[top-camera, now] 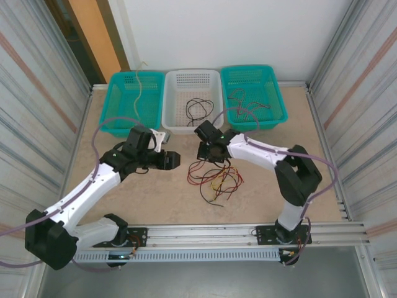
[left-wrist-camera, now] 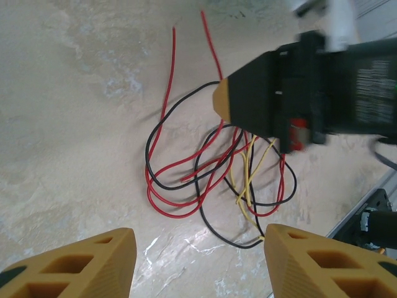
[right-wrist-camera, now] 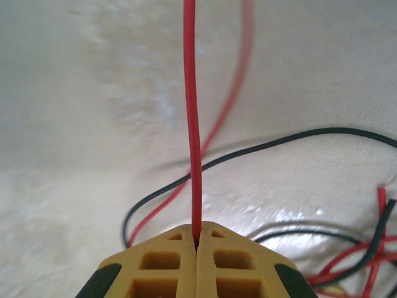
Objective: Untangle the cables
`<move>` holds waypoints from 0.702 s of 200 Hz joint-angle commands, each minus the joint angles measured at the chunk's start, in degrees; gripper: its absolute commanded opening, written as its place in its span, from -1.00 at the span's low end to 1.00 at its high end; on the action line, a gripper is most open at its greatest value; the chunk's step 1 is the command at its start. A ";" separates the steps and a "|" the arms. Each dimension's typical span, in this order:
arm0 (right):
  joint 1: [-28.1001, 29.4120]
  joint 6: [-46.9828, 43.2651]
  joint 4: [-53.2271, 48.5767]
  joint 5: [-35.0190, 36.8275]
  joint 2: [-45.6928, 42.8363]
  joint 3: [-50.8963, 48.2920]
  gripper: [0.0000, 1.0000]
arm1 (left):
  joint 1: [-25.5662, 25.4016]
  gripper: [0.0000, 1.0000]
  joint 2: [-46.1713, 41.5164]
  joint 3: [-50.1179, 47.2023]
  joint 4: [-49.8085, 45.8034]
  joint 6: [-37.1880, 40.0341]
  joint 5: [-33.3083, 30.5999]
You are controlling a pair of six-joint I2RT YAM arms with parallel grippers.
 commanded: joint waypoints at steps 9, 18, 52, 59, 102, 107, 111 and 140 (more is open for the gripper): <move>2.61 -4.24 -5.33 7.18 -9.02 3.91 -1.00 | -1.95 0.16 1.85 0.68 3.42 -0.77 3.23; 3.02 -5.15 -4.40 7.65 -11.18 4.03 -1.00 | -2.63 0.17 2.32 1.06 4.22 -0.75 4.49; 5.32 -10.05 0.71 8.21 -18.45 5.30 -1.00 | -4.86 0.27 3.35 3.16 5.83 -0.86 5.71; 6.05 -11.25 2.40 8.22 -19.86 5.37 -1.00 | -5.15 0.27 3.67 3.58 6.16 -0.70 6.31; 9.34 -15.10 5.95 6.96 -24.94 7.52 -1.00 | -6.36 0.33 3.64 5.23 6.97 0.67 3.56; 9.67 -15.56 6.41 6.62 -25.35 7.62 -1.00 | -6.47 0.33 3.64 5.47 7.17 0.72 3.28; 9.94 -16.08 6.96 6.36 -25.99 7.55 -1.00 | -6.41 0.33 3.64 5.64 7.40 0.80 2.94; 12.08 -20.31 13.09 4.92 -29.77 6.95 -1.00 | -6.48 0.34 4.51 7.04 8.91 1.12 1.70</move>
